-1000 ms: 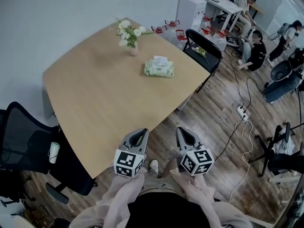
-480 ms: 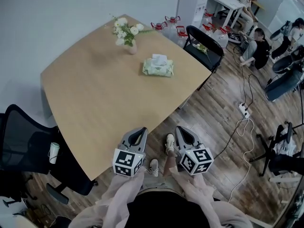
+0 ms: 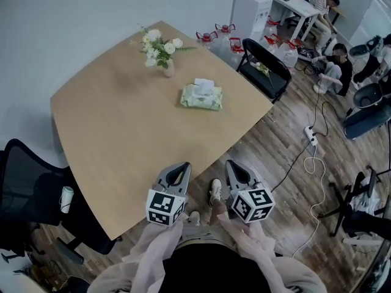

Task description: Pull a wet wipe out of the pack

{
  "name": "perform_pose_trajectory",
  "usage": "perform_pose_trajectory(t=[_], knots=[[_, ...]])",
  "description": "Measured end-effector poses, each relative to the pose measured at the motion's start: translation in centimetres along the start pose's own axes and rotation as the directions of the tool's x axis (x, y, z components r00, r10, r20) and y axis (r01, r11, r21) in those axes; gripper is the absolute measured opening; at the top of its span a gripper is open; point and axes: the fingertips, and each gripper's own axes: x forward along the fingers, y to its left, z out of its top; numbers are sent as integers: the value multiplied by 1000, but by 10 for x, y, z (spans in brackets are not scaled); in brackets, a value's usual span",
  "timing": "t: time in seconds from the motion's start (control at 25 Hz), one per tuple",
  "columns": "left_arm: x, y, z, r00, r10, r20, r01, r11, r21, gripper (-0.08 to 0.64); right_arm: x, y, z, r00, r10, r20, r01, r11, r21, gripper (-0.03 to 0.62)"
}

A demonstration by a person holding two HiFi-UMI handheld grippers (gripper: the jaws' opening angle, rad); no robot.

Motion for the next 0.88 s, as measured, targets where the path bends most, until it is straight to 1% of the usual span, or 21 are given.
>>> perform_pose_trajectory(t=[0.44,0.88], knots=[[53,25,18,999,40,-6,-40,999,-17,11,51,-33,25,999,42,-32,-43,999,-12,12],[95,50,29,994,112,-20,-112,993,-45,11,99,-61,42,991,109,-73,-111,994,-23,12]])
